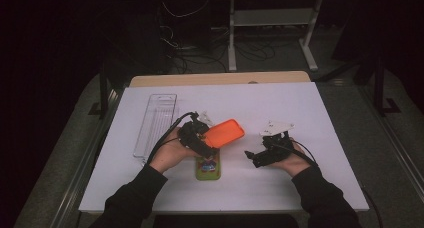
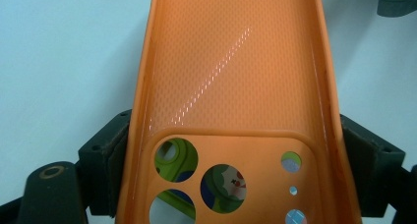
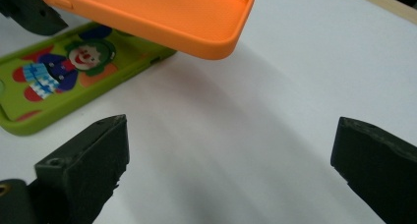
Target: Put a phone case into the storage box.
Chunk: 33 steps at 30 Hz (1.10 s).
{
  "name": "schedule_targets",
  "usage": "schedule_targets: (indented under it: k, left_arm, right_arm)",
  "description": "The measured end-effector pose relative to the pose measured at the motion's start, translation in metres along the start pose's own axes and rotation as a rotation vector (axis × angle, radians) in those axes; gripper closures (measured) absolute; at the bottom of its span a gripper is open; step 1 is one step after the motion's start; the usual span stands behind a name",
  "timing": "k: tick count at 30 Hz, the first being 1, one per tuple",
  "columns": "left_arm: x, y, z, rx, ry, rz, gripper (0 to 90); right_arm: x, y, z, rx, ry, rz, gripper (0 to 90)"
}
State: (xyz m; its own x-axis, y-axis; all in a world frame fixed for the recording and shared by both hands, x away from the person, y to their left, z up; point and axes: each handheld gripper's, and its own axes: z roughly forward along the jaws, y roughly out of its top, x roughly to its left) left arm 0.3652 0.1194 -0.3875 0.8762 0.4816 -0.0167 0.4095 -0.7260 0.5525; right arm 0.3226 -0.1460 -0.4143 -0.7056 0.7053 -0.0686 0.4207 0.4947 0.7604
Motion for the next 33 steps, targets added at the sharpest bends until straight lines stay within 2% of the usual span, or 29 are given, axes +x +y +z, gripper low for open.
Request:
schedule_targets:
  k: [10, 15, 22, 31, 33]
  left_arm:
    - [0.000, 0.000, 0.000, -0.001, 0.006, 0.003, 15.8]
    - [0.001, 0.000, -0.001, -0.002, 0.005, 0.005, 15.8]
    - [0.001, 0.000, -0.001, 0.001, 0.005, 0.007, 15.8]
    - [0.001, 0.000, 0.000, 0.010, 0.000, 0.011, 15.8]
    - [0.001, 0.000, 0.000, 0.012, -0.002, 0.016, 15.8]
  right_arm:
    - [0.007, 0.002, -0.001, -0.004, -0.068, -0.103, 0.2]
    - [0.010, 0.002, -0.001, -0.006, -0.119, -0.192, 0.3]
    - [0.015, 0.002, -0.001, -0.007, -0.158, -0.278, 0.3]
    - [0.022, 0.001, 0.001, 0.000, -0.231, -0.397, 0.3]
    - [0.022, 0.000, 0.001, 0.011, -0.251, -0.442, 0.3]
